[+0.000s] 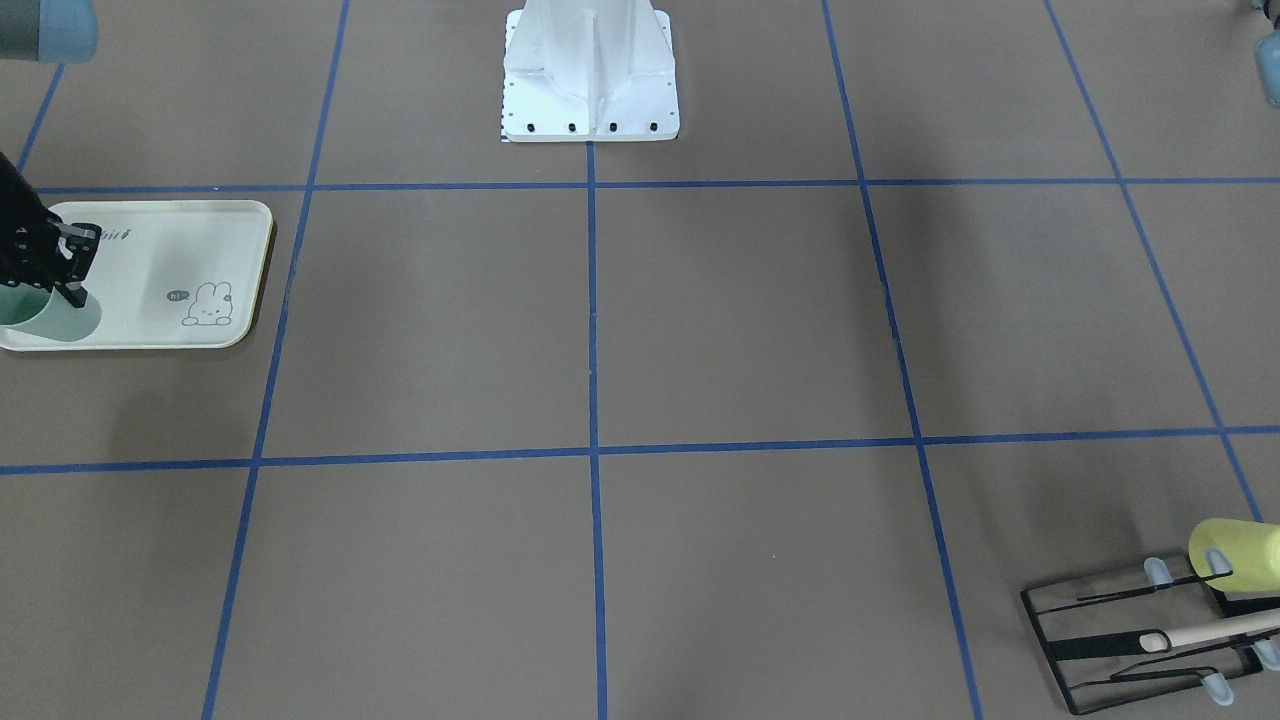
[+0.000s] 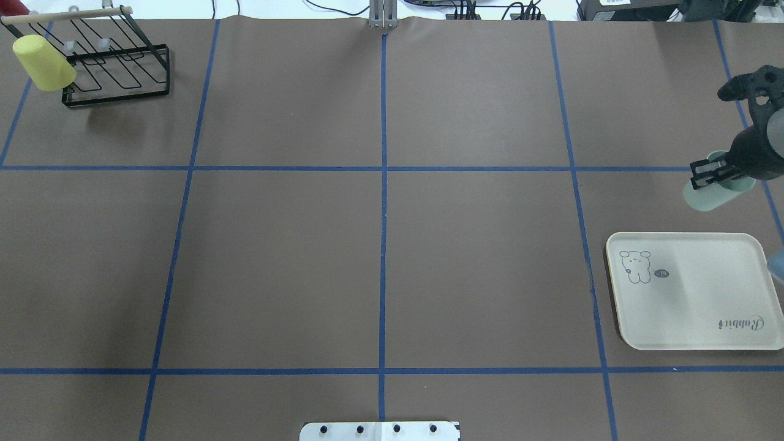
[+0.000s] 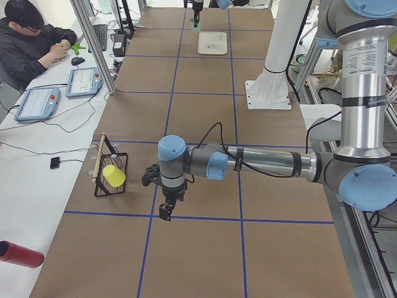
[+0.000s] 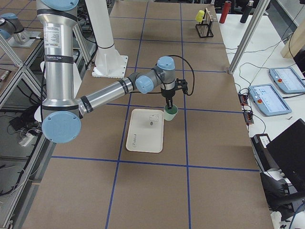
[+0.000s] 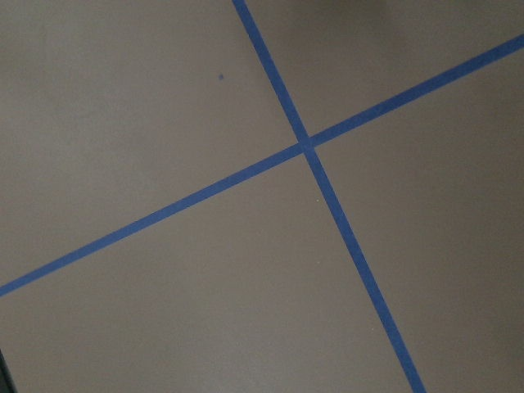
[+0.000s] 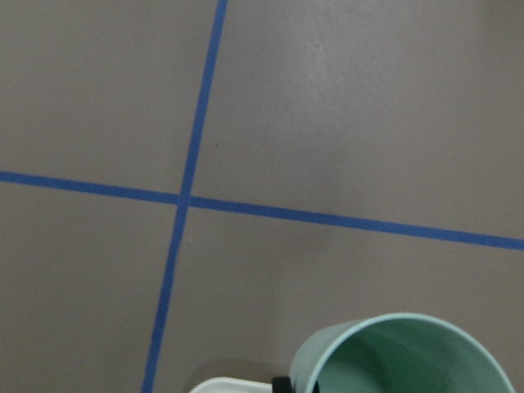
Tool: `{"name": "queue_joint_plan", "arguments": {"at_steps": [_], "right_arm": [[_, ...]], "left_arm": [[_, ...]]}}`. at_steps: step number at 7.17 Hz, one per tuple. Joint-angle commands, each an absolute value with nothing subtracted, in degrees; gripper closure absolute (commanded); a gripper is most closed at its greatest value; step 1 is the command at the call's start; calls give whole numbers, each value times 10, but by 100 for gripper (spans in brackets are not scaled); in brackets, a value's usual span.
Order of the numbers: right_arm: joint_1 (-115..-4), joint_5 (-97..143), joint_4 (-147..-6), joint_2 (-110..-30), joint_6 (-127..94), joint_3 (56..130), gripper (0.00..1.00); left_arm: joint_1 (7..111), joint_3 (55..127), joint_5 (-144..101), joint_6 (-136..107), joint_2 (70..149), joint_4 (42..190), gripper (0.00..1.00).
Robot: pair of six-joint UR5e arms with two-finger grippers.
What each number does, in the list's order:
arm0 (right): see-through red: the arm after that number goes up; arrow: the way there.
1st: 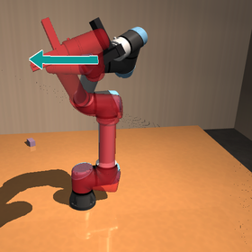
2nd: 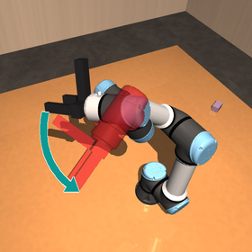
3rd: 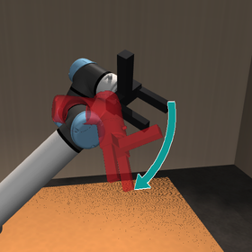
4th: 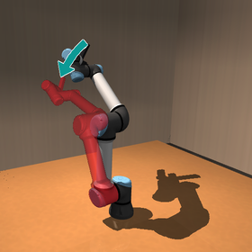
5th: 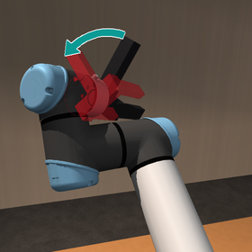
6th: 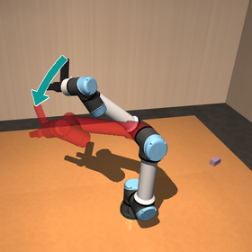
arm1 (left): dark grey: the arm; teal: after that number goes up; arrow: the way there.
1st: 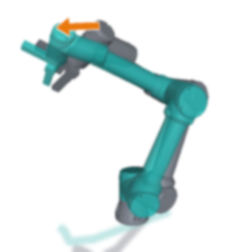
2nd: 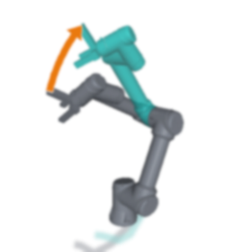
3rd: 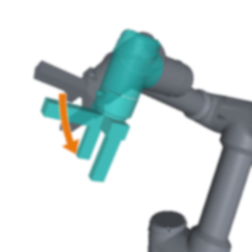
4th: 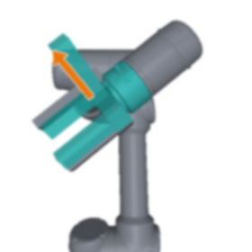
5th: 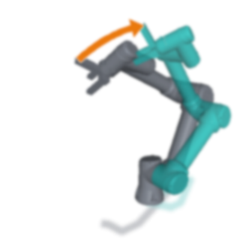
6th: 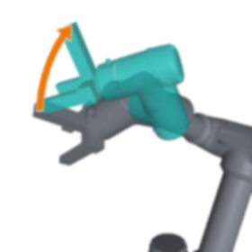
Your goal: Left arm grabs green cup and hands to right arm on tray
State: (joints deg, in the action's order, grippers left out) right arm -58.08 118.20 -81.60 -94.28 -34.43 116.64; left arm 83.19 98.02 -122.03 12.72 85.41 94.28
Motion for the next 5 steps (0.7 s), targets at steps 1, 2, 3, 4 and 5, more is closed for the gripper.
{"name": "queue_joint_plan", "arguments": {"at_steps": [1,2,3,4,5], "right_arm": [[-562,1174,-758,-1011,-350,1173,100],[-539,1162,-753,-1016,-353,1171,100],[-517,1158,-734,-1018,-385,1170,100],[-477,1132,-698,-1019,-433,1159,100],[-454,1120,-666,-1021,-462,1146,100]], "left_arm": [[832,980,-1221,126,853,940,0],[832,979,-1236,126,853,940,0],[832,981,-1241,125,853,940,0],[832,981,-1241,125,853,940,0],[832,980,-1241,125,853,940,0]]}}
